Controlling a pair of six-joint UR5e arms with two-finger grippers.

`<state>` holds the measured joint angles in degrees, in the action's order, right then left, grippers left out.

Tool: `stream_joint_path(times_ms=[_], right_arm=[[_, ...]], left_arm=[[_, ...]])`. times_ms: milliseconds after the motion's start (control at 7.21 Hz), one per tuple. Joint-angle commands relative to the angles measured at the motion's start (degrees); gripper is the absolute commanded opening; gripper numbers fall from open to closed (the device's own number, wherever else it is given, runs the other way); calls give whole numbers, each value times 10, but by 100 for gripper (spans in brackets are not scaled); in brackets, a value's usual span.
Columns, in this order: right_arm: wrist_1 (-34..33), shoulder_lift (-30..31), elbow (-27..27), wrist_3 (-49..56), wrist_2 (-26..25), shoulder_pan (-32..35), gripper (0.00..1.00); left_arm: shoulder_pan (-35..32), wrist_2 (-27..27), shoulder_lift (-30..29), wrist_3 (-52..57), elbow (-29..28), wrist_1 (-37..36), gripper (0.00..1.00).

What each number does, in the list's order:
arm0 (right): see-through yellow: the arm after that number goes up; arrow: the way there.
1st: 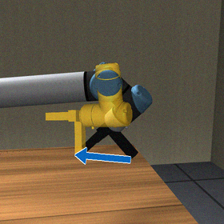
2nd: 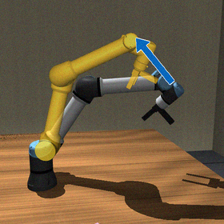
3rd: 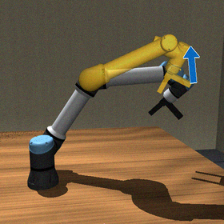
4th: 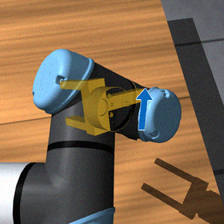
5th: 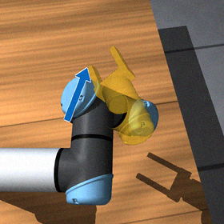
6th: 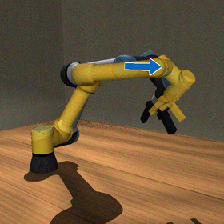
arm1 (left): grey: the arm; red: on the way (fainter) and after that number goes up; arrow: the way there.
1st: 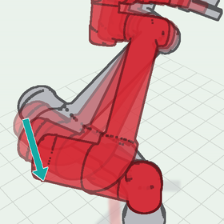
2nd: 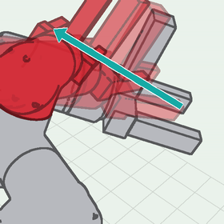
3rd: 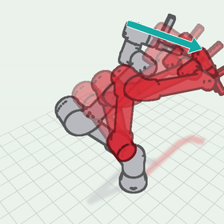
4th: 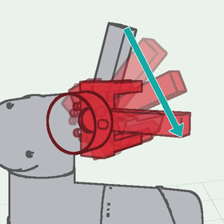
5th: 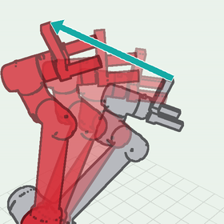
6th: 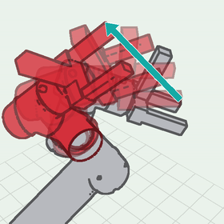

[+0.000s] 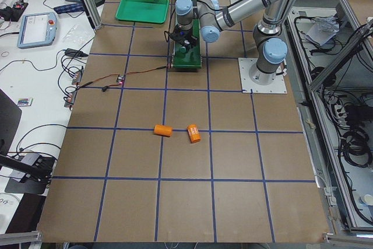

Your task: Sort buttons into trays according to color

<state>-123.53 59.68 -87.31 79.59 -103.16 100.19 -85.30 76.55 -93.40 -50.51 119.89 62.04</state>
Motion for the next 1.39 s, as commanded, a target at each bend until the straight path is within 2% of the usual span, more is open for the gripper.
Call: stream_joint_path(times_ms=[0,139,277,416,554,693,832,970,1109,1248], right_arm=[[-19,-16,9,2,2,-1,82],[-19,-14,9,1,3,-1,88],[-15,-6,9,0,8,-3,88],[2,21,2,1,9,-5,88],[61,56,-2,1,17,1,87],[70,94,-25,2,50,1,88],[72,136,-60,6,54,1,96],[80,178,-113,5,54,5,100],[79,207,-174,4,55,5,100],[78,216,-209,3,56,6,100]], left_arm=[[10,37,23,86,-72,81,100],[49,108,30,231,-89,164,100],[128,122,40,352,-85,197,100],[204,122,43,476,-83,198,100],[275,121,42,617,-83,193,100],[344,123,41,737,-82,190,100],[396,122,31,785,-81,193,100],[440,122,18,880,-79,190,100],[475,139,11,964,-81,175,100],[492,160,3,1007,-78,128,100]])
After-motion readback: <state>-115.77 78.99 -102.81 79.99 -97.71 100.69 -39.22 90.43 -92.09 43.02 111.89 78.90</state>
